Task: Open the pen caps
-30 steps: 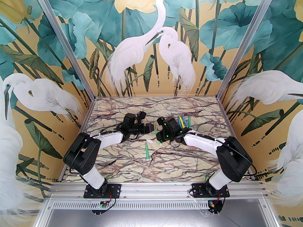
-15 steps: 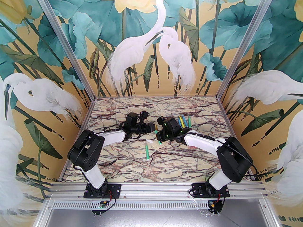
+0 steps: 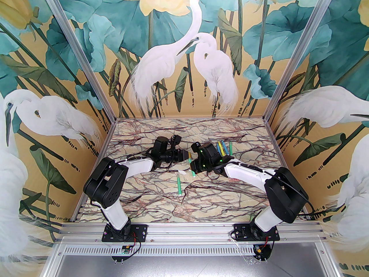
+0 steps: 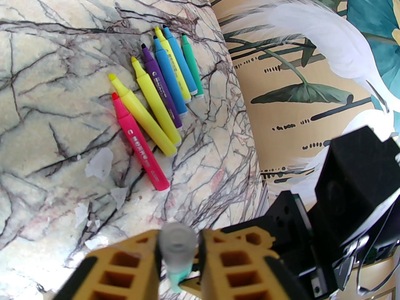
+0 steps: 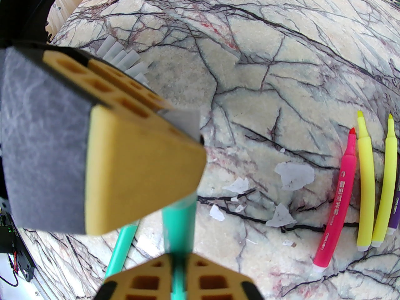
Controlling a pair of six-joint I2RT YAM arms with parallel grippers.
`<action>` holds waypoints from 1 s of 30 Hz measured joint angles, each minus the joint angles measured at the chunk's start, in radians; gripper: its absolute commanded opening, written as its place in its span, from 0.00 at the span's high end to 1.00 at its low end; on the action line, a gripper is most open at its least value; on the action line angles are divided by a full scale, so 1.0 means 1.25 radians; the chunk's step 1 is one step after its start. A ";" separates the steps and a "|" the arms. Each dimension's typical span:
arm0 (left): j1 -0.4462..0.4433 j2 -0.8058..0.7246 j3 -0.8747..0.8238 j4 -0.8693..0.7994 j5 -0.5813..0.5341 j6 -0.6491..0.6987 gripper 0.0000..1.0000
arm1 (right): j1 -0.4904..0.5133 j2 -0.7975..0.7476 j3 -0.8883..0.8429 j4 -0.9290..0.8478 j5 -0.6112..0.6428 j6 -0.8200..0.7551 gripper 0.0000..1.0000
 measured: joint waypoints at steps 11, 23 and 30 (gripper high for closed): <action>-0.002 0.000 0.008 -0.015 0.001 0.000 0.85 | 0.000 0.003 0.000 0.016 0.010 -0.005 0.63; -0.002 0.000 0.050 -0.028 0.006 -0.006 0.93 | 0.000 0.020 -0.020 0.063 0.005 0.000 0.75; -0.002 0.000 0.051 -0.037 0.005 -0.013 0.94 | -0.001 0.020 -0.030 0.080 0.004 0.004 0.87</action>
